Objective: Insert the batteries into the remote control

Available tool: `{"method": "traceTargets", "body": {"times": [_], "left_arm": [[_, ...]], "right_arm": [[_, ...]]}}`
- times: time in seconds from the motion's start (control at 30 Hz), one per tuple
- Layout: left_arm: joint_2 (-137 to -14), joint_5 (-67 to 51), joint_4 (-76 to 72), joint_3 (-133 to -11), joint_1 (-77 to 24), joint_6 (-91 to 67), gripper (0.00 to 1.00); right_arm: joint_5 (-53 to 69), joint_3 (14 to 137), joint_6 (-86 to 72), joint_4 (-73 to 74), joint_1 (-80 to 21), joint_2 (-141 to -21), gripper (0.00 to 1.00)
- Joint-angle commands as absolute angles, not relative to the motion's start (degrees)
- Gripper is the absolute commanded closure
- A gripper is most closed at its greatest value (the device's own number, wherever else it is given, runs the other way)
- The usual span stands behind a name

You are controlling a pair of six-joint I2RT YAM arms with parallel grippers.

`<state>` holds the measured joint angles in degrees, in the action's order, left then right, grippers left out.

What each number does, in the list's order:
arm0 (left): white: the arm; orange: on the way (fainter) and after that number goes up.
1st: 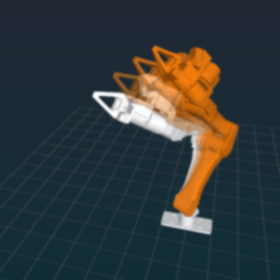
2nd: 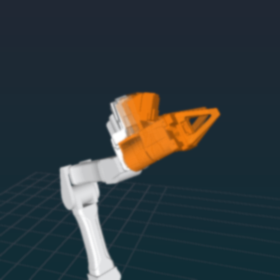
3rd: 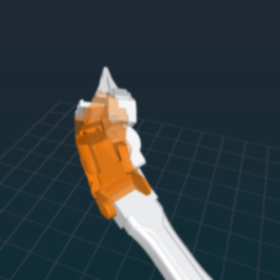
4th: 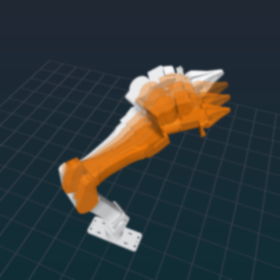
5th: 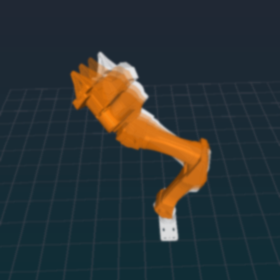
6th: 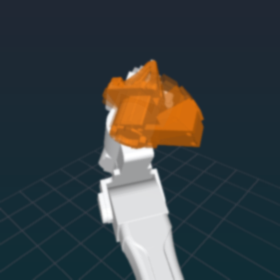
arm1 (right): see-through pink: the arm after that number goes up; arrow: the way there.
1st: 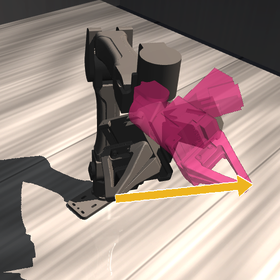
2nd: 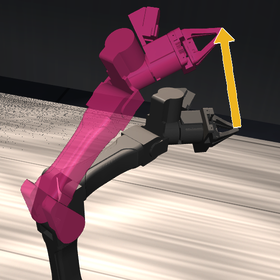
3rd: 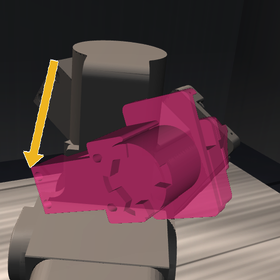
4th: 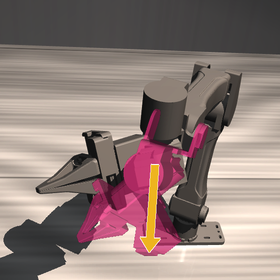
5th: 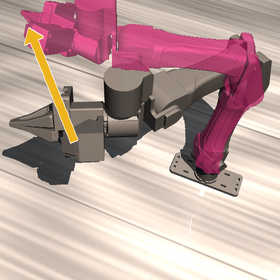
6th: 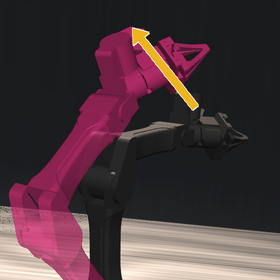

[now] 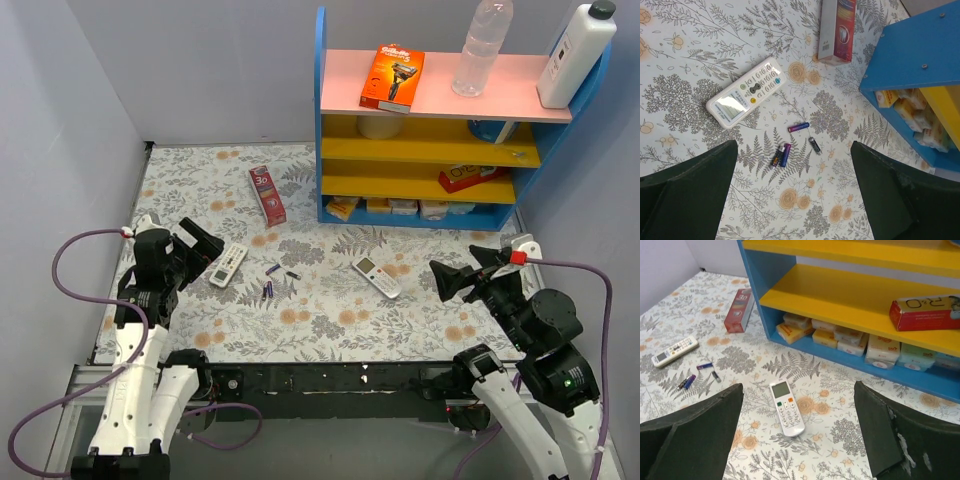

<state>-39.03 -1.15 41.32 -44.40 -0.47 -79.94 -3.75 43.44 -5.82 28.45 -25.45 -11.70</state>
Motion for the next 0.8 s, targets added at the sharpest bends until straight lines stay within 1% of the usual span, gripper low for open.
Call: {"method": "traceTargets", "body": {"times": [0.0,0.23,0.43,0.57,0.63,0.77], "left_arm": [[-39.81,-3.24,38.76,-42.72,-0.09,-78.93,0.02],[-40.43,-6.94,32.62,-40.34,-0.53,-75.94,0.02],[-40.17,-7.03,30.68,-39.11,-3.77,-74.18,0.02],[-40.78,-7.29,29.97,-40.43,-8.17,-72.16,0.02],[-40.96,-7.47,29.45,-41.22,-10.18,-71.46,0.02],[-40.08,-7.73,28.57,-41.31,-12.83,-70.49,0.02]], "right_arm": [[1.39,45.62,-6.06,29.44,-25.22,-16.43,0.02],[8.87,44.91,-6.85,30.14,-25.22,-27.85,0.02],[11.77,46.05,-7.56,32.87,-25.22,-42.78,0.02],[8.09,48.16,-10.81,34.63,-25.22,-55.77,0.02],[8.79,48.95,-10.46,34.37,-25.22,-59.48,0.04],[7.82,47.73,-9.94,29.9,-25.22,-67.49,0.04]]}}
